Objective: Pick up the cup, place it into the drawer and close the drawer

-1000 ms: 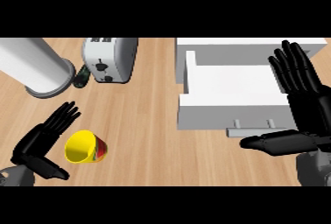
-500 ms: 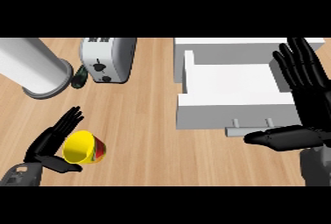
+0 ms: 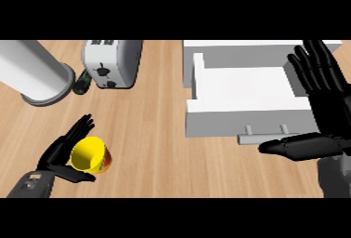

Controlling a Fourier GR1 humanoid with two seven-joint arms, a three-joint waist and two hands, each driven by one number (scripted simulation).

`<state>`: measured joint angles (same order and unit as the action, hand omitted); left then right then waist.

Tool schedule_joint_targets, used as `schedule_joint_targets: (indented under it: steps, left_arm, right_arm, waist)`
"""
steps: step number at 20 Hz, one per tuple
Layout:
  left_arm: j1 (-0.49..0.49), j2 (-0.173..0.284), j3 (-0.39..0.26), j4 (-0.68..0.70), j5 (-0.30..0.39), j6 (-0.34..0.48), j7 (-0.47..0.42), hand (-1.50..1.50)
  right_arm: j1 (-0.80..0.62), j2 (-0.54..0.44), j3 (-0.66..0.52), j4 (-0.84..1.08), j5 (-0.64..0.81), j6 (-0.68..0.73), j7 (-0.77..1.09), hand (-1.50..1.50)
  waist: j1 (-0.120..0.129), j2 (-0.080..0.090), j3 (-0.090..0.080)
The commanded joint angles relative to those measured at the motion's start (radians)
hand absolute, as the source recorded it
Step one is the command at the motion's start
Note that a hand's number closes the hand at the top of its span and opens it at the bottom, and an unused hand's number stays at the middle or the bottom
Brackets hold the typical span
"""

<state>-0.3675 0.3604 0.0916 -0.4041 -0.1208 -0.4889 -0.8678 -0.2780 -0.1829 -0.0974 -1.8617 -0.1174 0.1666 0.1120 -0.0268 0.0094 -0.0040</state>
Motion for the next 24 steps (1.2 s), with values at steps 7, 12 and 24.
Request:
schedule_joint_targets:
  steps: [7, 12, 24]
  left_arm:
    - [-0.088, -0.016, -0.011, 0.119, -0.007, -0.11, -0.164, -1.5]
    - [-0.055, -0.041, -0.041, 0.135, -0.03, -0.098, -0.236, -1.5]
    - [-0.041, -0.09, -0.08, 0.045, -0.021, -0.089, -0.343, 1.5]
  right_arm:
    - [-0.002, 0.014, 0.015, 0.019, 0.019, -0.008, -0.008, -1.5]
    - [-0.015, -0.011, -0.01, -0.002, -0.015, 0.01, 0.017, -1.5]
    - [-0.043, -0.021, -0.028, 0.041, 0.002, 0.003, -0.002, -1.5]
  waist:
    - [-0.009, 0.006, -0.002]
    - [-0.011, 0.005, -0.003]
    - [0.011, 0.002, -0.002]
